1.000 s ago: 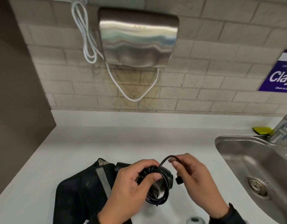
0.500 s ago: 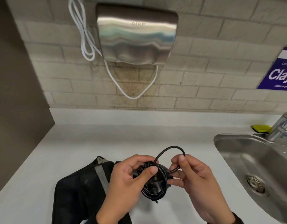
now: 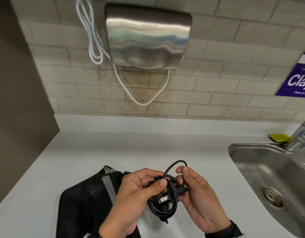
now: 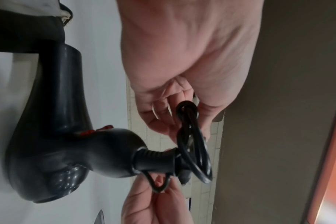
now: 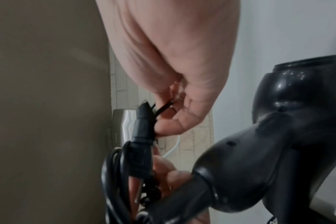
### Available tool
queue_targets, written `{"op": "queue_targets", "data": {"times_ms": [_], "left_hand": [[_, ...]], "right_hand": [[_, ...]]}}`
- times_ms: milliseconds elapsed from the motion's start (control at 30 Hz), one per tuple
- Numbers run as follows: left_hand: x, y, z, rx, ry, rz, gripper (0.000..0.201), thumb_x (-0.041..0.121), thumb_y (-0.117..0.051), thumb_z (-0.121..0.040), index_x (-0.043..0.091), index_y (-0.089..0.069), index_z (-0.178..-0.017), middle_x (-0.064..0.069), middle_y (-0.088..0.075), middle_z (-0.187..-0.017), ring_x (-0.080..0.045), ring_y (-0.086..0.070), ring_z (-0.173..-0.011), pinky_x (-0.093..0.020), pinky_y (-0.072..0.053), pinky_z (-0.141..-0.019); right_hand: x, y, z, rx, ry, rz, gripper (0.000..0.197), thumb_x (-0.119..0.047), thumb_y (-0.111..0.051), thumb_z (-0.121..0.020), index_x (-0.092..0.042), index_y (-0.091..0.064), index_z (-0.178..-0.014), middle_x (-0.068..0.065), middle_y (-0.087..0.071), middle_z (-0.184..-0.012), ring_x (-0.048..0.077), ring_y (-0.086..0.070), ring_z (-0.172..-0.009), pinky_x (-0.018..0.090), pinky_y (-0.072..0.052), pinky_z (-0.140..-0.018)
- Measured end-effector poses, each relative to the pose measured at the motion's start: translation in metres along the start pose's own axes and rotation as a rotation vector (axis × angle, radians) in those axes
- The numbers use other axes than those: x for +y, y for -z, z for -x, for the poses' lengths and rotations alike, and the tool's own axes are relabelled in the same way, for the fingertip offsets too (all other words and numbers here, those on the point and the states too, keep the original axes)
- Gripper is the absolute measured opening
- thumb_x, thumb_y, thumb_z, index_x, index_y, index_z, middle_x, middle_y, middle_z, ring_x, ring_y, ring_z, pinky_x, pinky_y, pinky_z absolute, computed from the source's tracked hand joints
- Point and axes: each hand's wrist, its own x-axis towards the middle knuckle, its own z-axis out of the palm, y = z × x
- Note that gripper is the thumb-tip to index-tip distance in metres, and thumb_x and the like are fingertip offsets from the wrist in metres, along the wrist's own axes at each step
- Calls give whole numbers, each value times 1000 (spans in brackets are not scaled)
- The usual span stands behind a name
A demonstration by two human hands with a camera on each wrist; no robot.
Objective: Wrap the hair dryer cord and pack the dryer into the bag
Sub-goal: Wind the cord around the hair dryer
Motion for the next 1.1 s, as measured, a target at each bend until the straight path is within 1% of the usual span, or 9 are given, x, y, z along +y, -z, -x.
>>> {"op": "queue_targets", "data": {"times_ms": [167,300,367,500,633,733,800,933,1100], "left_hand": [[0,-1,-2,-13,-8,-2,23,11,-80,-62,6,-77,-85,-23,-77,-90,-25,-74,-78,-28,-61,-75],[1,-1,1,-32,-20,-9,22,7,-79,-66,2,-76,-88,-26,-75,-86,-29,-69,-69,-34,-61,-71],[1,-1,2,-2,-43,-3,21,6,-79,-66,3,-76,-86,-25,-76,-88,-29,-72,-71,-30,-61,-67],[-2,-3,2,61,-92,-18,24,9,-79,-67,3,-75,-90,-21,-77,-86,-30,-74,-79,-32,-61,-71],[-5,-12,5,129,-104,21,23,7,-77,-69,2,-74,-91,-21,-77,-86,-31,-74,-75,-38,-63,-73],[-4,-14,4,195,-136,28,20,5,-75,-71,2,-73,-90,-18,-77,-82,-29,-75,-68,-30,-63,-62],[-2,-12,3,223,-162,3,15,0,-74,-75,2,-72,-90,-15,-77,-80,-25,-75,-64,-26,-62,-58],[-2,-10,2,240,-205,-53,15,3,-75,-74,7,-73,-87,-10,-78,-78,-21,-76,-65,-23,-60,-57],[-2,-11,3,256,-227,-57,20,10,-74,-71,6,-73,-90,-11,-78,-80,-26,-76,-64,-24,-60,-57]], "right_hand": [[8,-6,6,-49,-26,16,27,-17,-51,-92,3,-67,-91,18,-61,-75,21,-63,-57,31,-58,-52],[21,-12,11,-59,-50,175,21,-12,-57,-94,1,-73,-100,27,-61,-90,31,-59,-78,31,-57,-62],[20,-13,16,-52,79,376,19,-15,-58,-94,-12,-77,-98,23,-67,-81,27,-62,-74,29,-54,-63],[20,-14,25,-25,310,737,22,-23,-59,-93,-32,-70,-109,-4,-74,-97,3,-68,-89,13,-51,-75],[26,-10,26,143,488,691,38,-12,-74,-82,-35,-58,-108,-5,-67,-92,15,-66,-72,29,-57,-66],[28,-8,35,36,648,805,34,-4,-56,-89,-37,-58,-97,-6,-74,-92,14,-72,-79,25,-56,-69],[29,-7,42,-47,647,837,44,-4,-47,-82,-43,-57,-100,-9,-74,-102,14,-73,-89,22,-55,-79],[20,-7,49,-226,787,950,49,-14,-69,-75,-32,-61,-119,-3,-60,-126,17,-65,-111,28,-56,-87],[16,0,46,-391,809,1131,43,-23,-77,-81,-34,-63,-120,-12,-37,-142,7,-53,-125,14,-44,-98]]}}
